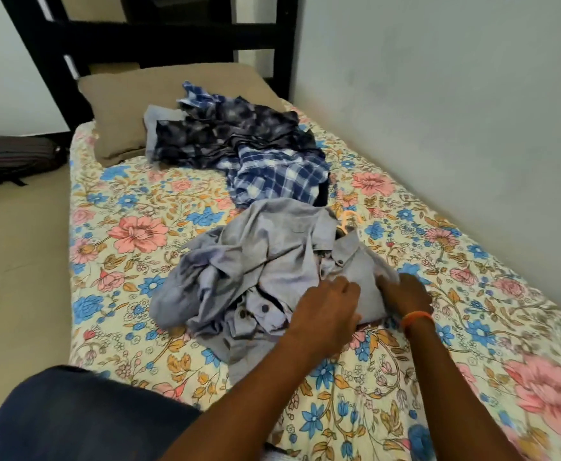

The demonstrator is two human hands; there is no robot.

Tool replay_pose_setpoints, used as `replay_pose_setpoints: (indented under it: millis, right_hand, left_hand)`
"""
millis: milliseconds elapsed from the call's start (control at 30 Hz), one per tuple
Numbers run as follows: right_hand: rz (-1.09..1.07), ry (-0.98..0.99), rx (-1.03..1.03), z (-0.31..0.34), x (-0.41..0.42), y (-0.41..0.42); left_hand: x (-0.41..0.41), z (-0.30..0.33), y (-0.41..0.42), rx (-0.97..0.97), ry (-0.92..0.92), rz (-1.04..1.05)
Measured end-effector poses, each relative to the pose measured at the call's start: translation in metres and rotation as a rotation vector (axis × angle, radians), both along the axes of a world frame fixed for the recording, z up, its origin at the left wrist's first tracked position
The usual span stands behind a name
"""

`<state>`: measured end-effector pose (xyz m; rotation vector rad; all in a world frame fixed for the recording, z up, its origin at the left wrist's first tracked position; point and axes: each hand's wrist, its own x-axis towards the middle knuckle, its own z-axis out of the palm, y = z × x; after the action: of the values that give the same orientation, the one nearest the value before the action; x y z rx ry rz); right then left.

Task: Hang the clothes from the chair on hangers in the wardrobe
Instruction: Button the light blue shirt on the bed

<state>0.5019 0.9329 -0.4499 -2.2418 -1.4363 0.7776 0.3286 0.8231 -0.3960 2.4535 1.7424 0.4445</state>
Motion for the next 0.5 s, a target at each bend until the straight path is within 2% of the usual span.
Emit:
replay_pose_setpoints:
  millis: [100,167,233,333,400,467,500]
  right_hand:
    - [-0.005,0.179,0.178,0.010,0.002,0.006]
    - [-0.055,0.301,0.266,0.028,-0.005,0.017]
    - [-0.046,0.588,0.253,0.055,-0.021,0.023]
    - [0.103,0.983,0.198,0.088,-0.052,0.033]
    - [0.259,1.120,0.172,0.109,-0.067,0.033]
    - [0.398,1.063,0.132,0.118,-0.069,0.026]
    - [0.464,0.963,0.141,0.115,-0.065,0.026]
  left_hand:
    - [0.012,-0.018,0.006,0.059,0.257,-0.015]
    - [0.009,-0.023,0.011,0.010,0.259,0.082]
    - [0.005,-0.021,0.016,-0.003,0.202,0.196]
    - [-0.001,0.005,0.033,0.068,-0.037,0.389]
    - [-0.010,0.024,0.046,0.089,-0.220,0.478]
    - [-0.022,0.032,0.055,0.054,-0.486,0.481]
    - [-0.030,0.036,0.056,0.026,-0.628,0.461]
